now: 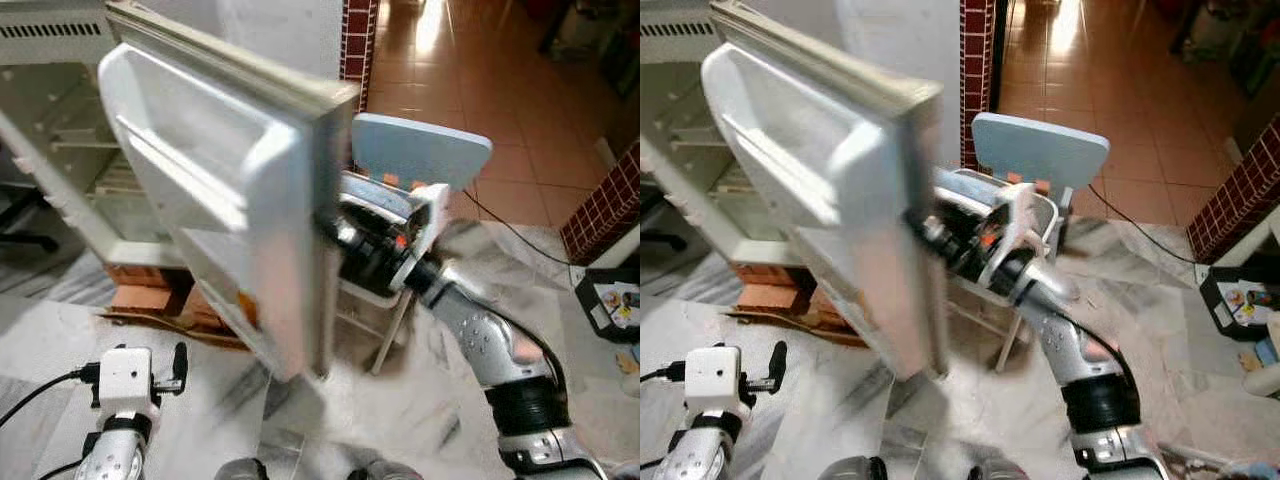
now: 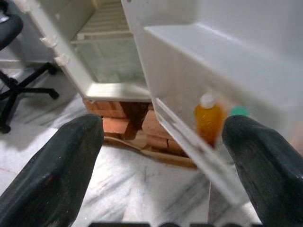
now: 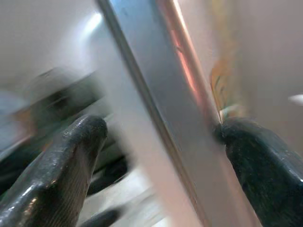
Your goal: Restocking fridge
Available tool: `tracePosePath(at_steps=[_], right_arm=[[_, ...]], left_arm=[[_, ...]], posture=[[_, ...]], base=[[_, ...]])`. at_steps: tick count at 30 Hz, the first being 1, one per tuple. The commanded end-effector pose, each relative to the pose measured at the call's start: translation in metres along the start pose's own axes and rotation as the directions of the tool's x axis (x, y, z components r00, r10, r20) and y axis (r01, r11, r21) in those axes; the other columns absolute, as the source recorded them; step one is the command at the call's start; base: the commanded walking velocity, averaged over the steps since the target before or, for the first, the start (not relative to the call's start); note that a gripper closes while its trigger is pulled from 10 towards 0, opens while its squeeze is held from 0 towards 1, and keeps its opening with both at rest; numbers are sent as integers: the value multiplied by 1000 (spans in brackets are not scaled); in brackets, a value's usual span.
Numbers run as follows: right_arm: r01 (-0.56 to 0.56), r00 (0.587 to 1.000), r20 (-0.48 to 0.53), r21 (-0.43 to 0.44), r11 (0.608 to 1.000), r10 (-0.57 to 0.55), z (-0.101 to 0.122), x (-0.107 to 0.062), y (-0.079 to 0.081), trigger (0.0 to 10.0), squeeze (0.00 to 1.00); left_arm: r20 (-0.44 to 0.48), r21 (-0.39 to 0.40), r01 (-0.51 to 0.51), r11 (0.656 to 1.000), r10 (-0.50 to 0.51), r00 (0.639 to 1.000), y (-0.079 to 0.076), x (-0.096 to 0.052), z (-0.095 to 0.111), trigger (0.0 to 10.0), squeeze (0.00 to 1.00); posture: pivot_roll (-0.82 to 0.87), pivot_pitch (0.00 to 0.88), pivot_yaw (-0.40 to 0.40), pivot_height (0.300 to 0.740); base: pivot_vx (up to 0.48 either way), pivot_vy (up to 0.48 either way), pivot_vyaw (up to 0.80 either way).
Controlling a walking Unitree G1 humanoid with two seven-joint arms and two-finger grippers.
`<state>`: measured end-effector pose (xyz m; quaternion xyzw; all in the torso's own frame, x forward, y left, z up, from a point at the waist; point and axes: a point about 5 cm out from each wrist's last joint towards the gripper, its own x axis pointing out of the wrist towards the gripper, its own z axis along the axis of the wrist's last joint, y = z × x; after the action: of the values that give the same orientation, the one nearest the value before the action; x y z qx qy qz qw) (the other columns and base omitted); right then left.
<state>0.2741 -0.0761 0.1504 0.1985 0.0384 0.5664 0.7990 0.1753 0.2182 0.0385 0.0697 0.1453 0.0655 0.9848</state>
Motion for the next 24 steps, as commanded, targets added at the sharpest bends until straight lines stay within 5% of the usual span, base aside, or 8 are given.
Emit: tracePosePath(at_steps=[1, 6, 15, 19, 24], right_arm=[[-45, 997, -55, 3, 999, 46, -9, -5, 4, 10000, 0], [91, 977, -187, -68, 993, -103, -28, -28, -10, 10000, 0], [243, 942, -198, -159, 957, -272, -40, -41, -26, 10000, 0], [450, 873, -60, -281, 848, -483, -28, -39, -43, 10000, 0], [583, 800, 41, -288, 760, -598, -19, -41, -50, 10000, 0]], left_arm=[[-30, 3, -8, 1000, 8, 1000, 4, -3, -6, 10000, 0], [-26, -5, 1, 1000, -1, 1000, 3, -2, -5, 10000, 0], [-12, -33, -70, 997, 70, 997, 8, -4, -5, 10000, 0], [21, -22, -84, 996, 85, 996, 14, 0, 6, 10000, 0], [67, 3, -87, 996, 87, 994, 20, 6, 20, 10000, 0]], posture=[[70, 71, 28, 740], [61, 74, 31, 740], [66, 79, 24, 740], [72, 91, 17, 740], [72, 91, 17, 740]], base=[[0, 0, 0], [0, 0, 0], [0, 0, 0], [0, 139, 0], [0, -70, 0]])
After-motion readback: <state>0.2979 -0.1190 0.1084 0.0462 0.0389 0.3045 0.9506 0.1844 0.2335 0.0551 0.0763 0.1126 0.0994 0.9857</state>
